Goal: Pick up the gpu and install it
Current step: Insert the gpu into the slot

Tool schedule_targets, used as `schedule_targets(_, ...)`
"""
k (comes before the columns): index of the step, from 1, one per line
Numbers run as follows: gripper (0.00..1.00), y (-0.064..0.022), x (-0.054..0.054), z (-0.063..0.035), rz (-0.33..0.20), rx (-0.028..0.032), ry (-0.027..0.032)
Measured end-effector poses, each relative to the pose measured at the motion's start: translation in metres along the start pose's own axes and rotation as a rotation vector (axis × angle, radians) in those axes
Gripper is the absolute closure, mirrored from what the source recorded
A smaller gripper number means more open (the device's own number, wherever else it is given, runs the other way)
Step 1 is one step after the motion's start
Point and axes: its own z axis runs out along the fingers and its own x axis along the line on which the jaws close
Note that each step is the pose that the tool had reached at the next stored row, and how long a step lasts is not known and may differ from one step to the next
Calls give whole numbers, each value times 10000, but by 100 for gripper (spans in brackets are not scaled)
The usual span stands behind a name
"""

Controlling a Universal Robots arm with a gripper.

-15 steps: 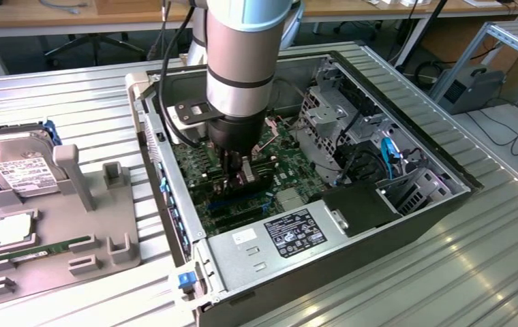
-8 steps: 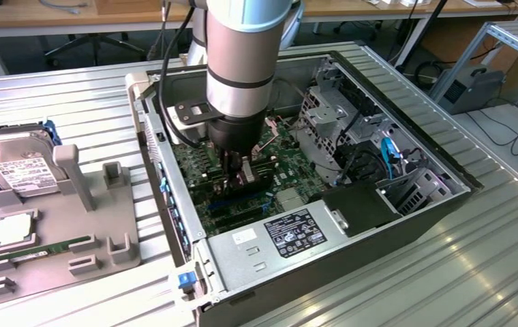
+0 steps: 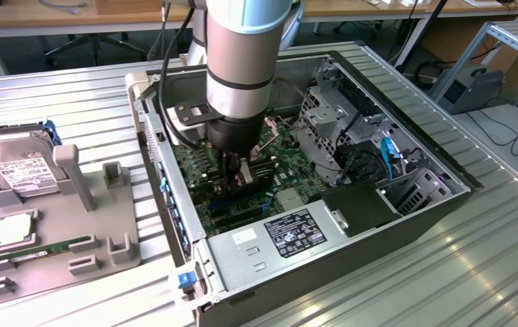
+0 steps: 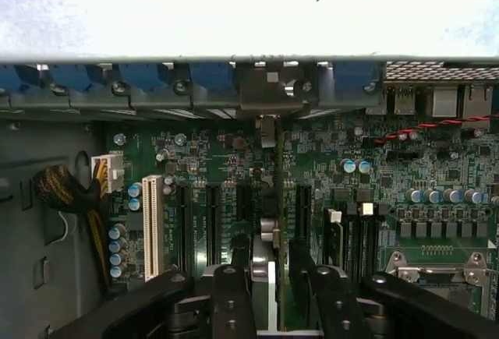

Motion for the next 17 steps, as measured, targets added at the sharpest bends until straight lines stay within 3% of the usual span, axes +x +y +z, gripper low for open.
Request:
schedule_targets(5, 66, -1, 1, -23, -2, -2, 3)
schedule_targets(13, 66, -2, -13, -311, -1, -1, 1)
schedule_targets(17, 67, -29, -29, -330, -45, -37, -1)
